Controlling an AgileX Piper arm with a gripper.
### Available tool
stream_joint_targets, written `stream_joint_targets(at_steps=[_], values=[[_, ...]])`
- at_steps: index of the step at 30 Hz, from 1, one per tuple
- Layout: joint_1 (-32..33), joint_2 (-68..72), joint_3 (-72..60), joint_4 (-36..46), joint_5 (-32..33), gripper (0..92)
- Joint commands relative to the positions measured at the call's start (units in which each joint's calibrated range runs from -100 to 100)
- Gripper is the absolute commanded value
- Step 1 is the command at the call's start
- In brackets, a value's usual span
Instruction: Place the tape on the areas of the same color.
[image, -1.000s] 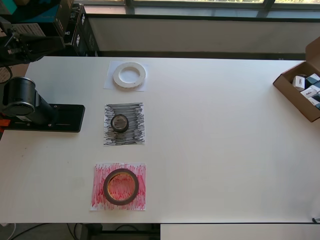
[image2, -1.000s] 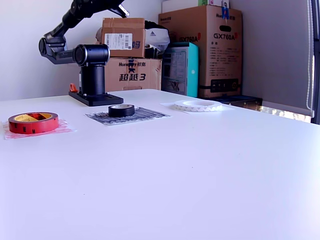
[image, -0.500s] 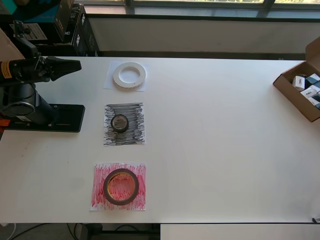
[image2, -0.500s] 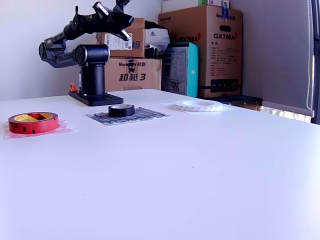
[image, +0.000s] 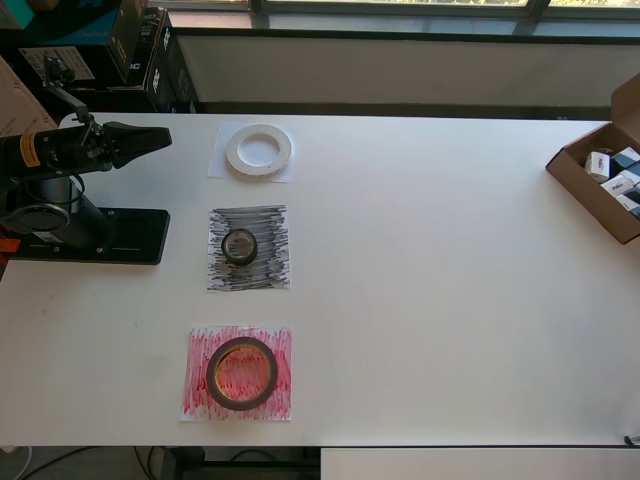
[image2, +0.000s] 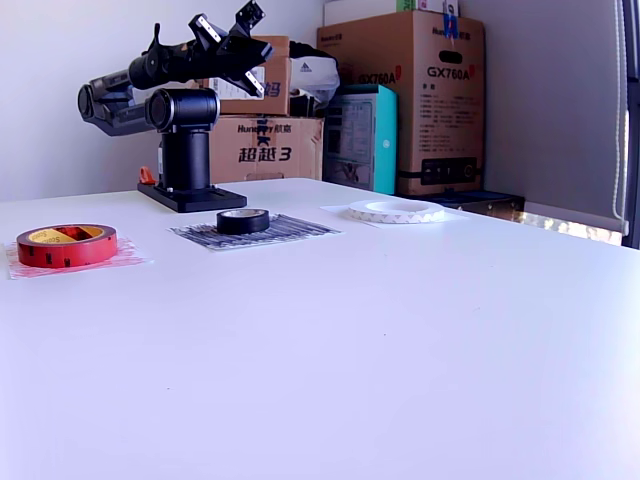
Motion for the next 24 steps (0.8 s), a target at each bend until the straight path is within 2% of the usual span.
stream_joint_targets(at_steps=[1, 24], values=[[-0.2, 0.6, -0.2, 11.6, 0.2, 0.0], [0.3, 0.8, -0.2, 12.7, 0.2, 0.0]])
